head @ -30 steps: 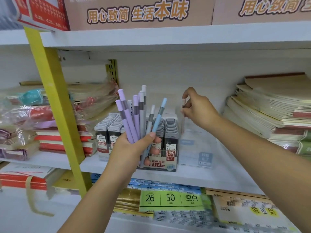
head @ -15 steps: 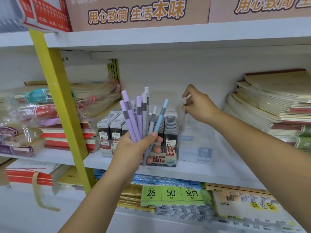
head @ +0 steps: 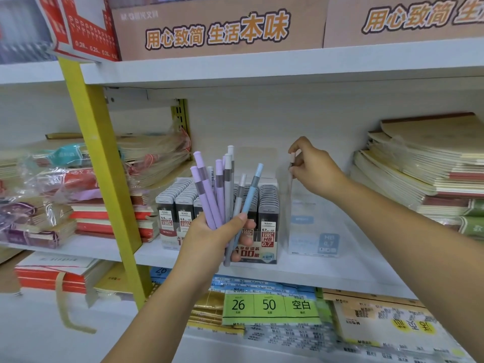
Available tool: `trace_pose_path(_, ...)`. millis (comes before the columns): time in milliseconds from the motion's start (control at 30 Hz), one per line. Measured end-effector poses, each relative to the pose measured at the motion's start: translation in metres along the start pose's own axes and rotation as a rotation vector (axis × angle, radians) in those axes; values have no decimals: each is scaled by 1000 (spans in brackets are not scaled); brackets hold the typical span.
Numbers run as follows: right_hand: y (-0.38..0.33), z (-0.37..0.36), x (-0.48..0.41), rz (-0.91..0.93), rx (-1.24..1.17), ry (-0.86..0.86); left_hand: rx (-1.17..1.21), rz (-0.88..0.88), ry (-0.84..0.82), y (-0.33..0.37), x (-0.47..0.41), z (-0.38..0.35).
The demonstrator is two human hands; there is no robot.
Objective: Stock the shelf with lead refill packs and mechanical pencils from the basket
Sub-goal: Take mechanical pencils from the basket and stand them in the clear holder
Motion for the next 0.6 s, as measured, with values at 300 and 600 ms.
trace_pose_path(300, 4, 4, 4, 31, 7, -29, 4, -11, 3, 0, -2, -2)
trace_pose_path(600, 5, 5, 6, -6, 14, -51, 18, -10, 0, -2, -2, -2)
Point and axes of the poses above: each hand's wrist, its own x-axis away from the middle knuckle, its own z-axis out of the back of the hand, y = z × x, the point moved 1 cm from there along -x, towards the middle knuckle, and after that the axes turned 14 degrees about -x, right-handed, at the moved point
